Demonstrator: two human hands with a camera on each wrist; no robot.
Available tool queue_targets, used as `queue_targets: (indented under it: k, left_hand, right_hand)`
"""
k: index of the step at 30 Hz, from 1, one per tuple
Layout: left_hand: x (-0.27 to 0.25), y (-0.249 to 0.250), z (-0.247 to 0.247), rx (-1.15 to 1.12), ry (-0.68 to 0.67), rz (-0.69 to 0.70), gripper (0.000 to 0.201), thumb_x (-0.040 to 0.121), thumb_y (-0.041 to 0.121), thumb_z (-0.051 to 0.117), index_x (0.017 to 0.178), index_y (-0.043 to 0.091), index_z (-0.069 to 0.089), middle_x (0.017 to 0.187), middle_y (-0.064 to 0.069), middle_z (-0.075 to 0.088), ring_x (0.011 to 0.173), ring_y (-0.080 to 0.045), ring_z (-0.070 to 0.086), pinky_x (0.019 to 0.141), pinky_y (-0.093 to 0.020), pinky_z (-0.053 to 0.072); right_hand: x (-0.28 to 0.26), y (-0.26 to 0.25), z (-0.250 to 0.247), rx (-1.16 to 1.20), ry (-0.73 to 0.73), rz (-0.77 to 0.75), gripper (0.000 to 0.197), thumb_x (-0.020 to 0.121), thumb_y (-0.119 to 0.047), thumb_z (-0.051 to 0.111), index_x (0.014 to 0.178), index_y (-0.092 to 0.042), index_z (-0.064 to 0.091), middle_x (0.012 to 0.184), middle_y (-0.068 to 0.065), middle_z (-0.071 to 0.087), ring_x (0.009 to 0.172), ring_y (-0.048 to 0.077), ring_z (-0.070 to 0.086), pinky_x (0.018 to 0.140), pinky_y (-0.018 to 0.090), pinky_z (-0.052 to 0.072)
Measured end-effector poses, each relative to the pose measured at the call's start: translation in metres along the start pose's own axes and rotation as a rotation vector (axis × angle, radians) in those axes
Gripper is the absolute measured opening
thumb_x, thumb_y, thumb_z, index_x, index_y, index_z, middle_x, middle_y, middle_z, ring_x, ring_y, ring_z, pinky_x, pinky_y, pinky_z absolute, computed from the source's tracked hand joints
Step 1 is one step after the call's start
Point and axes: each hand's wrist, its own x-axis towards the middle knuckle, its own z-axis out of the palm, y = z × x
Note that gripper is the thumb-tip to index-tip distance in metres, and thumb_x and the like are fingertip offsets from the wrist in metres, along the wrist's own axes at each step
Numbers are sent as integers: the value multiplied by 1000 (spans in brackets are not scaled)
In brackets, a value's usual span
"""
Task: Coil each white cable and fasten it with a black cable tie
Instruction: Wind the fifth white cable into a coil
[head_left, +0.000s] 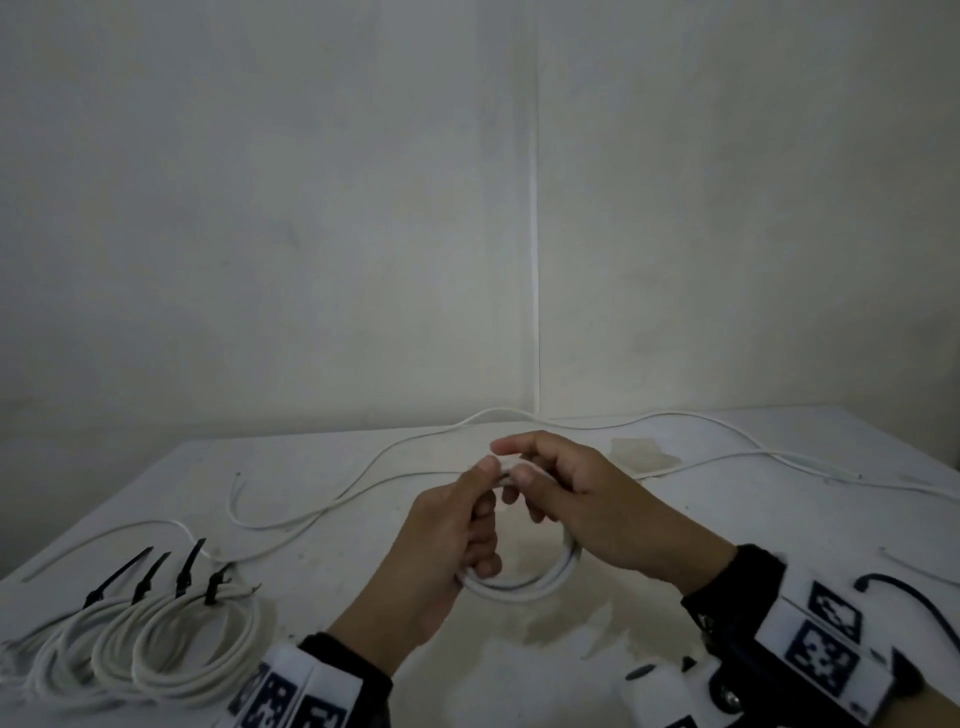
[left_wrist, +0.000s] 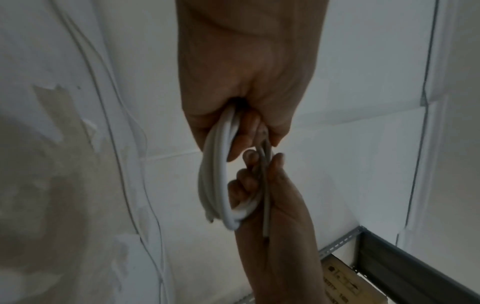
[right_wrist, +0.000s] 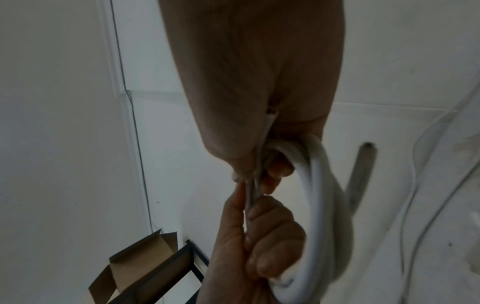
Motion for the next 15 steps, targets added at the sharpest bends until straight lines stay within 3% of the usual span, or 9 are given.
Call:
queue_targets:
  k: [5, 8, 12, 15]
  left_hand:
    - [6, -3, -3, -255, 139, 28, 42, 93, 32, 46, 57, 16, 32, 43, 7, 19, 33, -6, 18, 34, -18, 25]
    - [7, -7, -3, -295, 119, 62, 41, 93, 34, 44, 58, 15, 34, 44, 6, 22, 34, -7, 22, 36, -19, 33]
    - [8, -7, -12, -116, -16, 14, 48, 96, 29, 36, 54, 10, 50, 46, -2, 44, 39, -15, 45, 55, -31, 53]
    - [11, 2, -17, 96, -82, -3, 51, 96, 24, 33, 61, 7, 64, 57, -9, 61, 53, -20, 62, 74, -40, 53]
  right_hand:
    - [-4, 9, 1, 189, 55, 13, 27, 98, -25, 31, 111, -29, 54, 83, -7, 59, 72, 2, 56, 76, 20, 46]
    - [-2, 11, 2, 221, 104, -8, 25, 98, -23, 33, 105, -33, 54, 78, -6, 53, 65, 1, 53, 72, 19, 47]
    - [-2, 12, -3, 99, 109, -21, 23, 97, -18, 35, 106, -30, 53, 74, -5, 47, 58, -4, 48, 62, 10, 41]
    - [-5, 8, -7, -17, 26, -24, 21, 97, -18, 37, 109, -27, 52, 73, -8, 46, 59, -7, 46, 62, 8, 38]
